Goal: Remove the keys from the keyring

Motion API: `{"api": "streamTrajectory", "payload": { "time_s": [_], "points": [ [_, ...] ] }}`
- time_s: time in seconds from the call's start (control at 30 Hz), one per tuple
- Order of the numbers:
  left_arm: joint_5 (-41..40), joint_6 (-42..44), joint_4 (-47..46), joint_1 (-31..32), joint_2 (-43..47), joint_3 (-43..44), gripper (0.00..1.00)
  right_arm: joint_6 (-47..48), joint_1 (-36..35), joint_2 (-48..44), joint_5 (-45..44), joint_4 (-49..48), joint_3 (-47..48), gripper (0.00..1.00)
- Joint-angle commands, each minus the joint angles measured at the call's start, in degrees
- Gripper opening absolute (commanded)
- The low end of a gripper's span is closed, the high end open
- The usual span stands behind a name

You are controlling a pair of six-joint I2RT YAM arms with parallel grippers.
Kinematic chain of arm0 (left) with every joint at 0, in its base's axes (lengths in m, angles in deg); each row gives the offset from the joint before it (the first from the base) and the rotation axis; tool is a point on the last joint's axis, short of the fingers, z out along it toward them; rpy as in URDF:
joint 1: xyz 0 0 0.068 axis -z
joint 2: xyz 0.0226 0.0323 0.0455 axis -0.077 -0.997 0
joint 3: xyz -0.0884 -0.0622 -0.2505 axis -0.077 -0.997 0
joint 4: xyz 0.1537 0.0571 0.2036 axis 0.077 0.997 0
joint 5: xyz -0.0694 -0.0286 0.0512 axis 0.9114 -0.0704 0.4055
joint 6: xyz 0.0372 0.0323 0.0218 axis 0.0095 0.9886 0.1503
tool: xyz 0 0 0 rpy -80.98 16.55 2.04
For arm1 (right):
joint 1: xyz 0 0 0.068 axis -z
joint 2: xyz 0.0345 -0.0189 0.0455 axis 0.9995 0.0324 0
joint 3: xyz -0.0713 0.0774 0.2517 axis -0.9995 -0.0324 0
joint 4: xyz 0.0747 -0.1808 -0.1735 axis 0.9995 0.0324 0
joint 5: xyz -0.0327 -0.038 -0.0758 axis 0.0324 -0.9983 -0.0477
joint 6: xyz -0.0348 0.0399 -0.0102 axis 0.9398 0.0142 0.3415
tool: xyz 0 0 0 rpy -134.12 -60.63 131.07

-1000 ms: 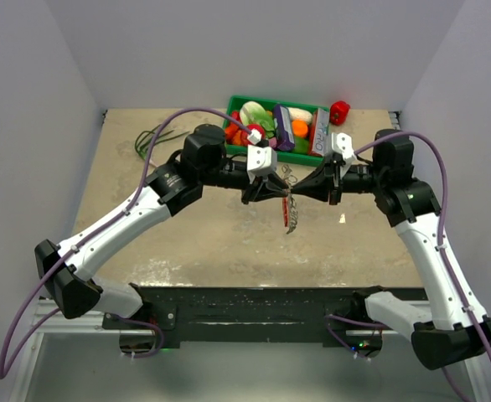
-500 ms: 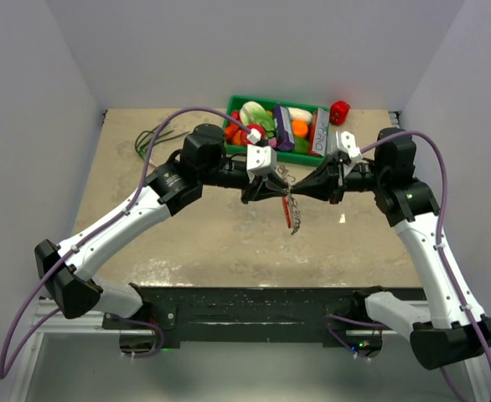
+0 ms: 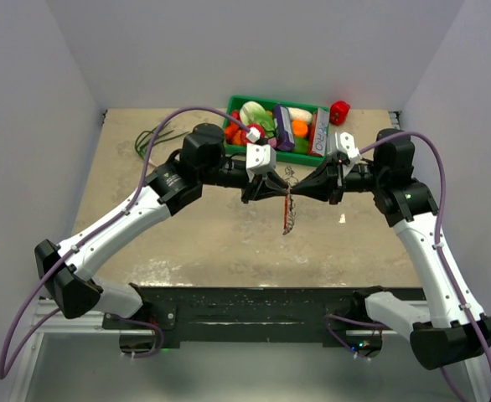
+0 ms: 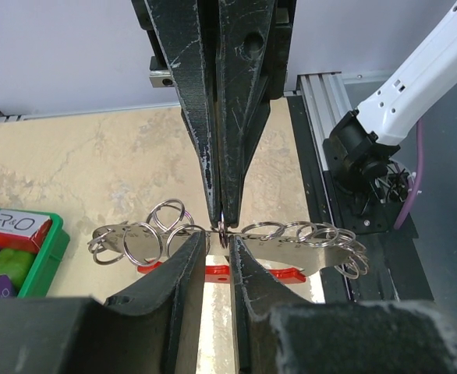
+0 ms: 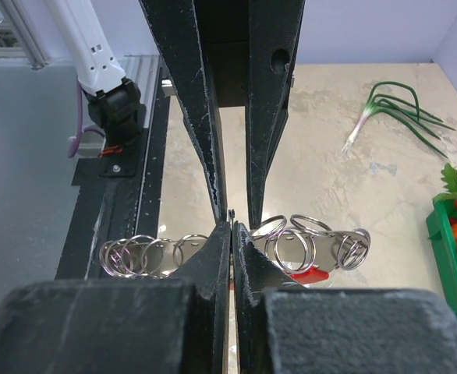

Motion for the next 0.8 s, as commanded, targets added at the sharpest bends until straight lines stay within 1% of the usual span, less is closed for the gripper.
{"api": "streamTrajectory", "payload": {
  "time_s": [0.0,0.2,0.3,0.4,0.7,0.73,0.77],
  "points": [
    [1.6,-1.3,-2.0,-0.3,-0.5,1.6,0.23,0.2,0.2,-1.3,1.5,-2.1,0.6,0.00],
    [1.7,-1.2,-2.0,-0.4,-0.6,1.4,0.23,-0.3,0.2,-1.3,1.8,-2.0,1.5,0.00],
    [1.7,-1.2,-2.1,-0.3,-0.6,1.4,0.15,-0.4,0.1,-1.2,1.8,-2.0,1.5,0.00],
    [2.0,-1.4,-2.3,-0.3,-0.6,1.5,0.00,-0.3,0.2,-1.2,1.8,-2.3,1.0,0.00],
    [2.9,-2.3,-2.3,-0.3,-1.3,2.2,0.00,1.1,0.2,-1.2,1.2,-1.3,0.1,0.00],
    [3.0,-2.2,-2.4,-0.3,-1.2,2.1,0.00,1.1,0.3,-1.2,0.8,-0.9,0.7,0.06],
    [3.0,-2.1,-2.3,-0.4,-1.1,2.0,0.00,1.2,0.2,-1.3,0.1,-0.7,0.8,0.21]
  ]
}}
